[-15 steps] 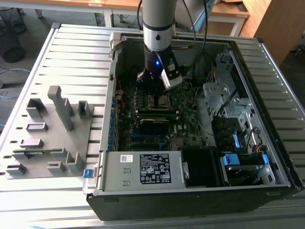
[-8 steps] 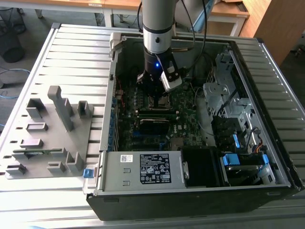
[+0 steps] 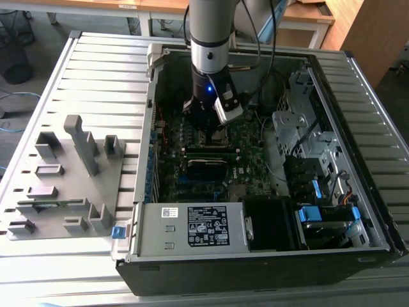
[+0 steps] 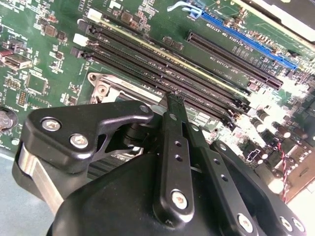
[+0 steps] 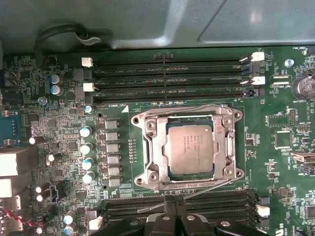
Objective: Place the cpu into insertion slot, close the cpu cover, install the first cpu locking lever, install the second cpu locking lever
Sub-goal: 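Install the second cpu locking lever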
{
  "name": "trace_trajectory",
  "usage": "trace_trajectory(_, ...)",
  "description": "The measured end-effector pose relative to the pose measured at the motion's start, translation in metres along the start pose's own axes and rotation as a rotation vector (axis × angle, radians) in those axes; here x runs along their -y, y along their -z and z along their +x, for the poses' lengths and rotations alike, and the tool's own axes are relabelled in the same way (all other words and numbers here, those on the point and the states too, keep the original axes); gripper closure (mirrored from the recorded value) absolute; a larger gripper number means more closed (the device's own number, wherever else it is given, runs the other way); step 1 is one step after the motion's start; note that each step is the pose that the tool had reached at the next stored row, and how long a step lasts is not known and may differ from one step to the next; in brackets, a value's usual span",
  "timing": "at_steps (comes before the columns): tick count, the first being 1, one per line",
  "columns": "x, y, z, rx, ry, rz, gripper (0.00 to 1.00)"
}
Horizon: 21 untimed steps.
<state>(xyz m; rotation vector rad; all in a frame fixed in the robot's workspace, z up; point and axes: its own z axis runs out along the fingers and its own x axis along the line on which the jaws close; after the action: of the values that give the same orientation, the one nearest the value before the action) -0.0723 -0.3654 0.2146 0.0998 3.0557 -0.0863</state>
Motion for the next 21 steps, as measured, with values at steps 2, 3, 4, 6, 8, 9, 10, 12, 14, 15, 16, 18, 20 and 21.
trace_trajectory(2,0.0001,-0.0007,0.0005,-0.0001,0.000,0.0001,0.90)
trace_trajectory(3,0.0000,-0.0007,0.0005,-0.0001,0.000,0.0001,0.90)
trace_trajectory(4,0.0000,-0.0007,0.0005,-0.0001,0.000,0.0002,0.90)
trace_trajectory(6,0.0000,-0.0008,0.0005,-0.0001,0.000,0.0001,0.90)
trace_trajectory(8,0.0000,-0.0009,0.0005,0.0000,0.000,0.0000,0.90)
trace_trajectory(9,0.0000,-0.0009,0.0005,0.0000,0.000,0.0001,0.90)
trace_trajectory(10,0.0000,-0.0009,0.0005,0.0000,0.000,0.0001,0.90)
trace_trajectory(12,0.0000,-0.0009,0.0006,0.0000,0.000,0.0000,0.90)
trace_trajectory(14,0.0000,-0.0015,0.0008,0.0000,0.000,0.0000,0.90)
trace_trajectory(15,0.0000,-0.0015,0.0008,0.0000,0.000,0.0001,0.90)
trace_trajectory(16,0.0000,-0.0016,0.0008,0.0000,0.000,0.0000,0.90)
trace_trajectory(18,-0.0001,-0.0021,0.0011,0.0002,0.000,-0.0002,0.90)
trace_trajectory(20,-0.0001,-0.0028,0.0014,0.0001,0.000,0.0000,0.90)
trace_trajectory(21,-0.0001,-0.0032,0.0016,0.0001,0.000,0.0000,0.90)
